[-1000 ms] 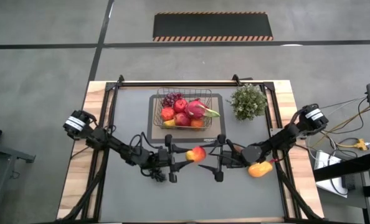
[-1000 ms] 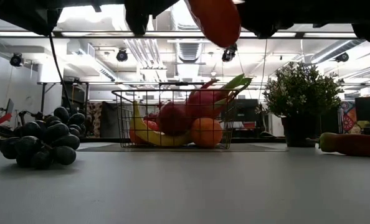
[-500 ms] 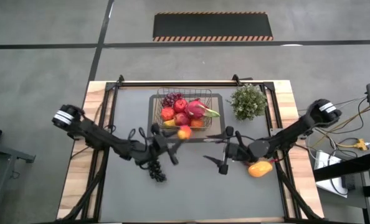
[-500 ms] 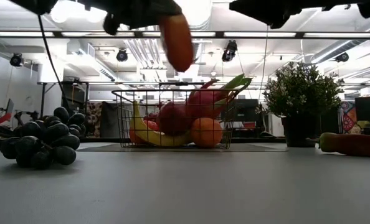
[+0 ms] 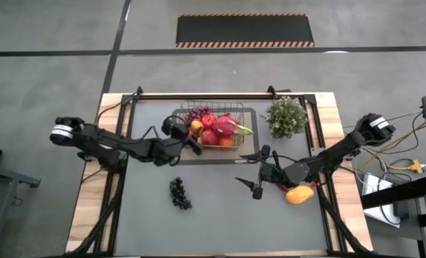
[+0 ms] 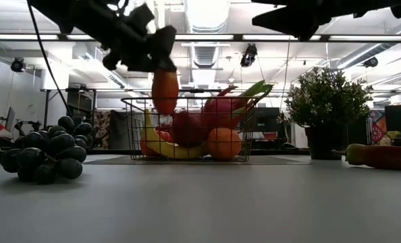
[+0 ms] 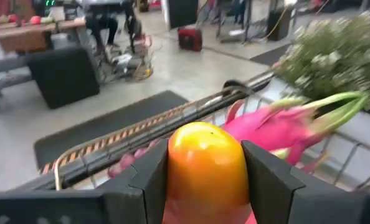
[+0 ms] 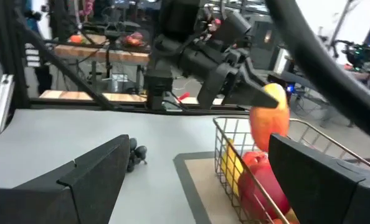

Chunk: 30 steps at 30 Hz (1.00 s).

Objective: Build produce basket
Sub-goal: Put the orange mango into the wire basket

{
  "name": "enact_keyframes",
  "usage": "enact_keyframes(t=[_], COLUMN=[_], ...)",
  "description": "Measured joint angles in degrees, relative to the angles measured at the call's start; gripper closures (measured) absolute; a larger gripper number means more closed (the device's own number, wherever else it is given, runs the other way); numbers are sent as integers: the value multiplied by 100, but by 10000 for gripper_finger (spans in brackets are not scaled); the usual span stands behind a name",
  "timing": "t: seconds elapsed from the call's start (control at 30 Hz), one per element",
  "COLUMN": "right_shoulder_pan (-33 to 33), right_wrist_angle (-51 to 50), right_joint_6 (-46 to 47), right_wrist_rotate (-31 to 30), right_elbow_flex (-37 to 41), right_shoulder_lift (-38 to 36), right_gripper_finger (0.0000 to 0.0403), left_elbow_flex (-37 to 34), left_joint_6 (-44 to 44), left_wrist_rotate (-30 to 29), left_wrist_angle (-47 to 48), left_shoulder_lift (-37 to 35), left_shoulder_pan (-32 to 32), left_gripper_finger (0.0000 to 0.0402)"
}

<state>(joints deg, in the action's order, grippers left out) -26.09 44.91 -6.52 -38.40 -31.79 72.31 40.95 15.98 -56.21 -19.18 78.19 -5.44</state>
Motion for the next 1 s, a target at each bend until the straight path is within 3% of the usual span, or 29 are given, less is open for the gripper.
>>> enact_keyframes(t=[0.3,0.53,1.0], right_shoulder_pan=[0,4,24], right_wrist_angle=[-51,-117,-151], right_joint_6=[117,144,159], right_wrist_rotate=[-220,-222,-223], right_elbow_flex=[4,4,4], right_shoulder_lift=[20,20,20], right_gripper_finger=[39,39,40], left_elbow_flex=[25,7,-9], left_joint_6=[162,-285,-128], left_wrist_rotate=[7,-93,65], left_wrist_angle=[221,147,180], left_shoulder_lift=[166,482,599], left_shoulder_pan=[224,245,246], left_gripper_finger=[250,250,198])
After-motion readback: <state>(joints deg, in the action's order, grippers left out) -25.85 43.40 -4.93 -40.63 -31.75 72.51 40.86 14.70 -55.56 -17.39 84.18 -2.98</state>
